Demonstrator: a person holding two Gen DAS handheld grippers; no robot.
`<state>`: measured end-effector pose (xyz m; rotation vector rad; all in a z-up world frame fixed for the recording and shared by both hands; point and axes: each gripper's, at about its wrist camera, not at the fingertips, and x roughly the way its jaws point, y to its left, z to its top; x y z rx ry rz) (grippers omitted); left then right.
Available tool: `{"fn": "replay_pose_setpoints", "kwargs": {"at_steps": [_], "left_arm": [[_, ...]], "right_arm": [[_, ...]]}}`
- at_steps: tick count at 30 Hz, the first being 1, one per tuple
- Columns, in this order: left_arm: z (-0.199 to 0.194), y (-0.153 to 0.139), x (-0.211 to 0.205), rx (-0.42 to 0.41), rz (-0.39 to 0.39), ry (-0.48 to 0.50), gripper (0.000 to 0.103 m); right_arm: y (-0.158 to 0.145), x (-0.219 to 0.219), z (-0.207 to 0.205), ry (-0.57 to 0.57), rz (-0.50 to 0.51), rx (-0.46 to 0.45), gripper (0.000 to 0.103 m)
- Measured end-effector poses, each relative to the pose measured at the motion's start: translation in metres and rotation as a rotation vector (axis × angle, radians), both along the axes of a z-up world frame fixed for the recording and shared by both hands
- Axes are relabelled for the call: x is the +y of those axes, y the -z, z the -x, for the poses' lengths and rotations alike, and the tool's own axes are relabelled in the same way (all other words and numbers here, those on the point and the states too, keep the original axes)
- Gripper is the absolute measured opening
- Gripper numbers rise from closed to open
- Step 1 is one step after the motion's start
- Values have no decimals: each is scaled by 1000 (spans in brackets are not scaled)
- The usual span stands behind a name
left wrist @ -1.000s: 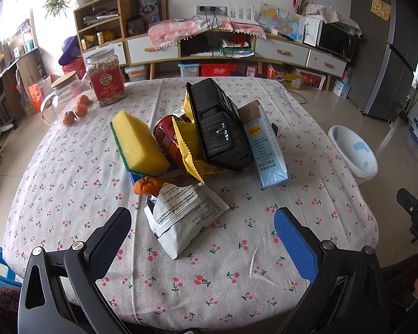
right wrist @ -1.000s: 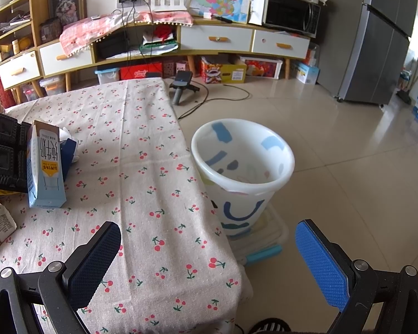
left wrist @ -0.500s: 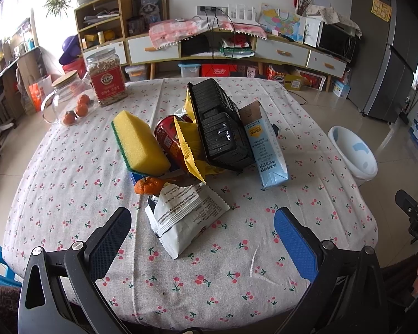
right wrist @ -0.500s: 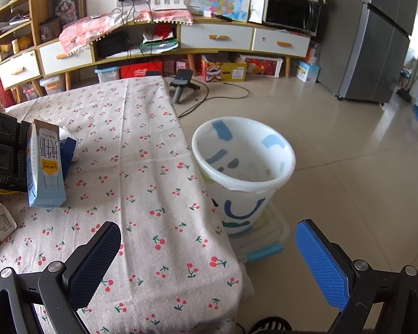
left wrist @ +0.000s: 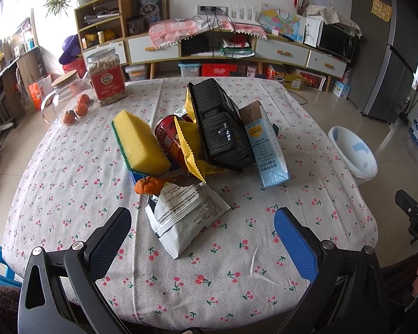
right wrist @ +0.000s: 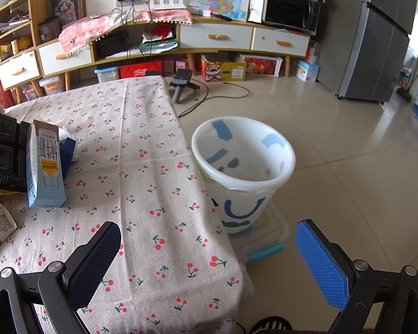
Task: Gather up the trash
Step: 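Grasp the yellow-green sponge with the left tool while the right tool grasps the milk carton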
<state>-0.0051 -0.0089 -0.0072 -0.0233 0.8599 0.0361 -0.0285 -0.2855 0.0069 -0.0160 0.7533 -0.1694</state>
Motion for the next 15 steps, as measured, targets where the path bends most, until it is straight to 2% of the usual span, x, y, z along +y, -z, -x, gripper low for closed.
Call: {"fn": "replay_pose_setpoints", "kwargs": {"at_steps": [9,15], "left_arm": [[-9,-5,14,26,10,-5,103],[-37,-21,41,45,-29,-32,103]], "right_arm": [[-5,6,-6,-45,-18,33,103],[-19,21,-29,-137,-18,78,103]]}}
